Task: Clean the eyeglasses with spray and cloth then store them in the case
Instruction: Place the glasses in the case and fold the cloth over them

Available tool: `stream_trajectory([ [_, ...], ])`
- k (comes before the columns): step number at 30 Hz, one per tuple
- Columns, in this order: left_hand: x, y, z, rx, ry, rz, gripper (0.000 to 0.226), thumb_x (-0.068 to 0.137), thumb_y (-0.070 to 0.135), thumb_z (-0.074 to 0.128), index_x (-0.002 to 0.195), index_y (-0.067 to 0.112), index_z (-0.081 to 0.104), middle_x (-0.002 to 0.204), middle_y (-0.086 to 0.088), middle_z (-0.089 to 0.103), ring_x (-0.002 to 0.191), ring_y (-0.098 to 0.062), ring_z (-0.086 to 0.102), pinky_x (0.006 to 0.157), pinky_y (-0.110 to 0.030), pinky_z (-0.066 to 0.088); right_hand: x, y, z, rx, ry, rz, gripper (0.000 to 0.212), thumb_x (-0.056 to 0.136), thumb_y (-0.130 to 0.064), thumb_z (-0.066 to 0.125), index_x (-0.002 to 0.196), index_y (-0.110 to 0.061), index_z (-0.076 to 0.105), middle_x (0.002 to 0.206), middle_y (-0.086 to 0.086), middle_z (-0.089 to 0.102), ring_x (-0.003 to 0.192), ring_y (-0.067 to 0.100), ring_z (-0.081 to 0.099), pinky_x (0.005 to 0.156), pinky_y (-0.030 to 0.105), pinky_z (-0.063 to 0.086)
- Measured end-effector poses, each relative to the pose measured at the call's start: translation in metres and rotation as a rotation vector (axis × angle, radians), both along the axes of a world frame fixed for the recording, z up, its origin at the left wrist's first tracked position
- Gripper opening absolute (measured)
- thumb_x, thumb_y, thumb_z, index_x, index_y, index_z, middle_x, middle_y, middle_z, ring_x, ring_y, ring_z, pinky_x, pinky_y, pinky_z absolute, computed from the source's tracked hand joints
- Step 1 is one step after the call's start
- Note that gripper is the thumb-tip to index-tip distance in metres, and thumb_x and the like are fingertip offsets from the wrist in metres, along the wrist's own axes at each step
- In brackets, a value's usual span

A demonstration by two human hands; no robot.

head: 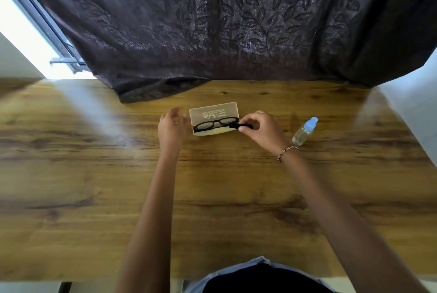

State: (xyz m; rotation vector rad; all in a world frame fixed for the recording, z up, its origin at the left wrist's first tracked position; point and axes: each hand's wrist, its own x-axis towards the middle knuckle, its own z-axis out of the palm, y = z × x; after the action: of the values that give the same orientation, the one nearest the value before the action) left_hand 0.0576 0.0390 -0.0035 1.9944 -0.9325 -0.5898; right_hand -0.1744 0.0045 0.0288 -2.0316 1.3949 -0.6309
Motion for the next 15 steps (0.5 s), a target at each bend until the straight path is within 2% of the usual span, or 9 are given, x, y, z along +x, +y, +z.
stream_trajectory([
  [2,0.004,-0.007,-0.01,0.072,0.076,-0.045,0.04,0.097,0.03,0.052,0.134,0.016,0.05,0.13,-0.007,0.057,0.111,-0.02,0.055,0.09,-0.031,0.044,0.003,-0.005,-0.003,-0.005,-0.007,-0.015,0.016,0.082,-0.021,0.072,0.097,-0.015,0.072,0.1,0.001,0.061,0.092,0.015,0.057,0.072,0.018,0.041],
  [4,0.004,-0.014,-0.017,0.111,0.127,-0.089,0.039,0.098,0.029,0.05,0.135,0.015,0.05,0.132,-0.008,0.057,0.117,-0.023,0.055,0.096,-0.033,0.044,0.006,-0.009,-0.006,0.004,0.012,-0.014,0.017,0.082,-0.023,0.072,0.097,-0.017,0.072,0.101,0.001,0.058,0.095,0.015,0.055,0.076,0.021,0.042],
  [8,0.0,-0.023,-0.021,0.123,0.186,-0.112,0.034,0.097,0.023,0.053,0.129,0.014,0.056,0.122,-0.01,0.064,0.11,-0.024,0.06,0.098,-0.042,0.05,0.012,-0.011,-0.01,0.028,0.019,-0.003,0.015,0.082,-0.023,0.072,0.096,-0.02,0.072,0.098,0.0,0.054,0.095,0.017,0.053,0.082,0.03,0.045],
  [12,-0.002,-0.021,-0.025,0.01,0.184,-0.083,0.025,0.094,0.018,0.058,0.117,0.012,0.063,0.116,-0.007,0.066,0.104,-0.022,0.062,0.094,-0.042,0.052,0.019,-0.013,-0.014,0.015,0.017,0.015,0.016,0.081,-0.022,0.073,0.097,-0.02,0.072,0.091,-0.001,0.05,0.086,0.017,0.052,0.073,0.024,0.042],
  [15,-0.004,-0.016,-0.027,-0.066,0.157,-0.12,0.023,0.094,0.015,0.057,0.116,0.011,0.063,0.114,-0.007,0.067,0.103,-0.021,0.063,0.092,-0.042,0.053,0.026,-0.014,-0.02,0.021,0.021,0.012,0.014,0.079,-0.021,0.075,0.094,-0.021,0.073,0.087,-0.003,0.049,0.082,0.016,0.05,0.071,0.026,0.043],
])
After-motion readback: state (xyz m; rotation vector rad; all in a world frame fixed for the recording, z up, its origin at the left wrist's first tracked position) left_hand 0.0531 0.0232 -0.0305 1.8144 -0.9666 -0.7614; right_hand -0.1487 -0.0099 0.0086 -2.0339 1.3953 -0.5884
